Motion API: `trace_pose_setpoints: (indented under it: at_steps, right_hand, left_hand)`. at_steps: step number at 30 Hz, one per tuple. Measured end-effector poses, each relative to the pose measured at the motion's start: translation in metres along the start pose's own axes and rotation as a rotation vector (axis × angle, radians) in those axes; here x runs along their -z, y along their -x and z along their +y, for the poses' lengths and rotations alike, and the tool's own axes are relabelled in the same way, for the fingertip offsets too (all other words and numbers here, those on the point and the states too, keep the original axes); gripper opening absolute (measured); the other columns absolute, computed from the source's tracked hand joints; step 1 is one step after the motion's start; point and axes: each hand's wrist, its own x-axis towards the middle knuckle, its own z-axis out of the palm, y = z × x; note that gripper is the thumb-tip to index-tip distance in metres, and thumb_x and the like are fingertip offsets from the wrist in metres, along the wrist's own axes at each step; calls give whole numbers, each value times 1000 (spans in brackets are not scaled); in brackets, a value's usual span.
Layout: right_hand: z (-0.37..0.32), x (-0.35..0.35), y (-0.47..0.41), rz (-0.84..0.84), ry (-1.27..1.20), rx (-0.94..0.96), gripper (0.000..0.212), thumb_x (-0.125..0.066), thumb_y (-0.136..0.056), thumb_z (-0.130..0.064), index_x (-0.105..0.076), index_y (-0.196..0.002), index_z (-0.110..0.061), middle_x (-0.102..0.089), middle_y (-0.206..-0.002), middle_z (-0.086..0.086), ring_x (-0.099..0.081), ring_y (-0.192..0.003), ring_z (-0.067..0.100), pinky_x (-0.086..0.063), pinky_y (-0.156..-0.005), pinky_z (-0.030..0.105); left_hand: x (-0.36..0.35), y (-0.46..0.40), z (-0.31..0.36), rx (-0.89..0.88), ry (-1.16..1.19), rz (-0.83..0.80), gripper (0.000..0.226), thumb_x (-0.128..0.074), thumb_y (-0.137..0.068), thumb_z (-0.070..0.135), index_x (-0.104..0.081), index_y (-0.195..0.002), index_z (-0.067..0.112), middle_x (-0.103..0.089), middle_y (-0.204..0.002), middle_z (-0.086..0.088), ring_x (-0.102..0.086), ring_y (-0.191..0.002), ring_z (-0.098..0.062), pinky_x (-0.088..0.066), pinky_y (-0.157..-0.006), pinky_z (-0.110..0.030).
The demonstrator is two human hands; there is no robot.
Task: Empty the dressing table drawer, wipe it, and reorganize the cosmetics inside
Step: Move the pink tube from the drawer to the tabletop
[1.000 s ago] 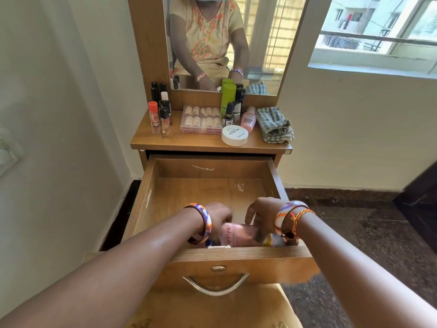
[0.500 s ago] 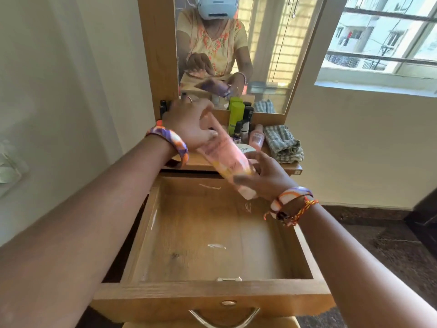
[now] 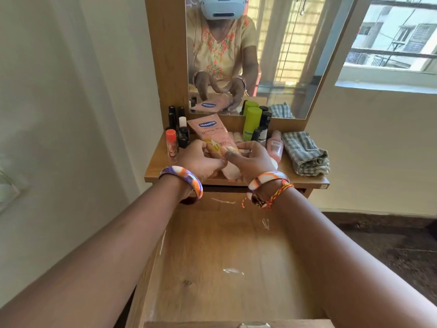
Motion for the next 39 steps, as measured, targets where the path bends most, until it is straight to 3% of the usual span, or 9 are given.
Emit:
trace_pose_setpoints:
  at_steps: [7,10,14,18,22,28,32,35,39]
  right_hand:
    - [2,7,0,0,76,32,49,-66,-85,-33,-51,-126,-11,-61,-102,5,-61,-85,19,-56,-72,38]
    - [0,11,3,-55,103,30,51,-65,-86,-26,-48,-132,-12,-63,-118,10,-59,-88,17,-52,-62,26]
    - [-2,18,10,27,31,43,52,-71,-78,-17,-53,-127,-11,-64,-117,11,-63,-92,20,-53,-67,29]
    - [-16,34,24,318,22,182,42,-72,-70,-21,-62,-111,-16,-63,-102,1,-59,-83,11,-49,-66,19]
    - [-43,43,44,367,31,351,54,-65,-56,-40,-62,-105,-19,-57,-88,-7,-53,-74,4,-41,-57,13]
    - [-66,49,52,359,63,470,49,-75,-71,-41,-56,-111,-19,-58,-95,-6,-56,-81,10,-42,-57,3]
    - [-54,45,47,218,-52,454,62,-69,-67,-55,-52,-115,-19,-67,-105,8,-65,-92,22,-53,-71,33]
    - [-31,47,48,155,265,406,71,-68,-75,-49,-43,-134,-20,-57,-124,6,-55,-109,17,-49,-86,31]
    - [0,42,49,60,486,367,80,-74,-73,-41,-36,-142,-24,-54,-131,2,-54,-116,19,-48,-97,38]
  left_hand:
    - [-4,-5,6,13,-71,2,56,-71,-80,21,-45,-129,7,-58,-128,-11,-57,-115,-27,-47,-101,-41]
    - [-6,-4,6,20,-44,3,59,-72,-79,22,-45,-130,6,-58,-128,-12,-57,-115,-27,-47,-101,-42]
    - [-7,4,6,-25,-14,-4,62,-73,-78,18,-43,-130,8,-59,-126,-8,-56,-115,-23,-46,-96,-34]
    - [-8,15,14,-220,-198,100,82,-78,-73,16,-31,-140,14,-45,-135,-8,-49,-120,-22,-42,-95,-30]
    - [-12,22,30,-501,-601,306,91,-78,-73,27,-23,-145,19,-26,-147,-10,-31,-134,-26,-38,-106,-36]
    - [-11,27,49,-793,-411,329,58,-67,-80,7,-45,-133,8,-56,-127,-13,-55,-116,-25,-48,-98,-33]
    - [-4,27,51,-622,-102,263,56,-66,-82,6,-40,-131,11,-58,-123,-6,-54,-100,-10,-44,-76,-9]
    - [2,17,49,-312,241,77,50,-66,-83,4,-45,-127,9,-57,-124,-7,-56,-114,-19,-49,-94,-32]
    - [0,6,42,-67,566,-73,36,-55,-88,-5,-48,-124,1,-57,-122,-16,-57,-116,-32,-52,-90,-45]
